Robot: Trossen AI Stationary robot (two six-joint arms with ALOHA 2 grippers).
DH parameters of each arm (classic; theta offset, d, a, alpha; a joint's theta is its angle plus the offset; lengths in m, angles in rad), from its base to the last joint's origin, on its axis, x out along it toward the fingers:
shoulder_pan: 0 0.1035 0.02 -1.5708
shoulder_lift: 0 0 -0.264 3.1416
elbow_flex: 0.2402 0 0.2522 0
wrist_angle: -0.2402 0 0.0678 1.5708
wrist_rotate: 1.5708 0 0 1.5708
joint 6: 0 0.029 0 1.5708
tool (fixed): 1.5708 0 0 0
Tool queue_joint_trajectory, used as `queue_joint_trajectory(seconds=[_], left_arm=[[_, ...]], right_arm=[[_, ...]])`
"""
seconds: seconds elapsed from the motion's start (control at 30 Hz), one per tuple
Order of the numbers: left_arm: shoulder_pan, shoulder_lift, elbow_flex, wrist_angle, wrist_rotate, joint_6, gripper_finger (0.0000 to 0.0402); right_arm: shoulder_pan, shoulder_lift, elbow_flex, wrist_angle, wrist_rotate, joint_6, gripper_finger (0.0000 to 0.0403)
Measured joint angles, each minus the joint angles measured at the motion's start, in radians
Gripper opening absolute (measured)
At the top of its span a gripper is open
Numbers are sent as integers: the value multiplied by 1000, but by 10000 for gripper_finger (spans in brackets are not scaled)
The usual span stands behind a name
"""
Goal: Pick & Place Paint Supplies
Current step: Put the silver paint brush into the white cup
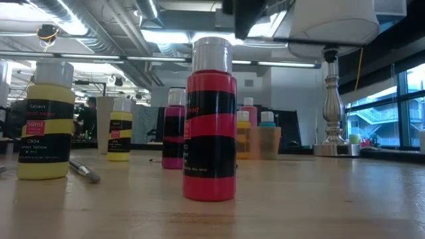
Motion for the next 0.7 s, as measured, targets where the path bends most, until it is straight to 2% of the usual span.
queue_joint_trajectory(seconds=[0.13,0.27,0.37,0.5,0.7], left_arm=[[10,0,0,5,-6,-49,128],[16,0,0,40,22,-144,128],[15,0,0,61,51,-151,128],[31,0,0,81,45,-87,127],[78,-5,0,169,8,28,128]], right_arm=[[4,0,82,-121,64,71,0],[4,-35,84,-117,61,136,0],[10,-64,74,-68,60,164,0],[16,-96,77,74,58,173,0],[3,-145,82,453,60,136,0]])
